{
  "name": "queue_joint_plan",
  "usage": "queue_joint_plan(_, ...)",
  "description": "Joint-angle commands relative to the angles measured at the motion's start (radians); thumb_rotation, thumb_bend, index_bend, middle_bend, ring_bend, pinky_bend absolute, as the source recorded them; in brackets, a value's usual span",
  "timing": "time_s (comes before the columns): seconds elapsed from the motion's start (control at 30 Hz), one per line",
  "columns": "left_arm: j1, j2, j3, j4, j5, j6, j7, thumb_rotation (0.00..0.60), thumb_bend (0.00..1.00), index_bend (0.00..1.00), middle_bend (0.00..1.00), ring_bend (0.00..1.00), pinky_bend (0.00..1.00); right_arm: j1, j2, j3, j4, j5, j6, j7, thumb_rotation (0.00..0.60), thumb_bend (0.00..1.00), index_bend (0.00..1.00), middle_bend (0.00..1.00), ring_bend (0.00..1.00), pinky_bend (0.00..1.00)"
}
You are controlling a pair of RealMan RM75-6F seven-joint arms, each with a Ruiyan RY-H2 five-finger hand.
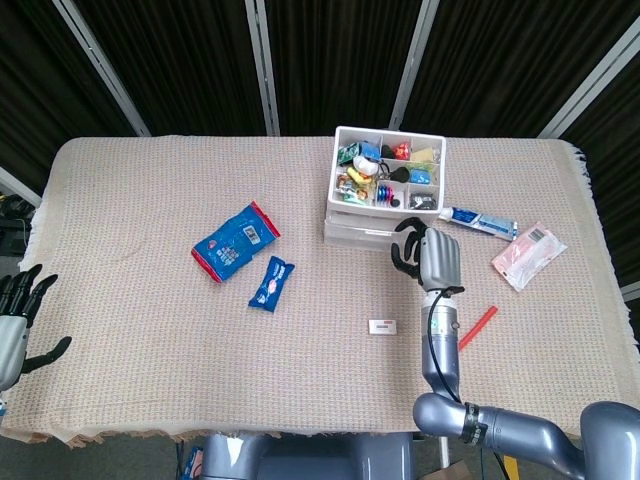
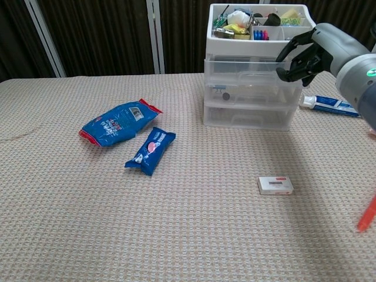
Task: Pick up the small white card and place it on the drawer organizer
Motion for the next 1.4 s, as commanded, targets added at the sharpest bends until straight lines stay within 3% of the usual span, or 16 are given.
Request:
queue_joint_plan(0.03,0.0,0.0,0.0,-0.001,0.0,-0.001,0.0,0.6,0.26,0.11,0.0,0.0,0.0,-0.001,0.0,0.005,-0.002,-0.001,-0.003,-0.006,0.6,0.35,0.47,0.72,0.71,0.51)
queue_joint_plan(0.57,0.0,0.002,0.002,-0.003,0.0,-0.003,0.002,0.6,0.26,0.11,0.0,0.0,0.0,-0.045,0.028,-0.024,-0.072,-0.036,0.013,-0.035,0.6,0.35,0.49,0.72,0.71,0.51)
queue_joint_plan(1.4,-0.001,0.002,0.002,-0.004,0.001,-0.003,0.007,0.6,0.26,0.11,0.0,0.0,0.0,-0.155,0.087,-0.156,-0.169,-0.227,0.084,-0.089,0.6,0.35,0.49,0.72,0.71,0.51)
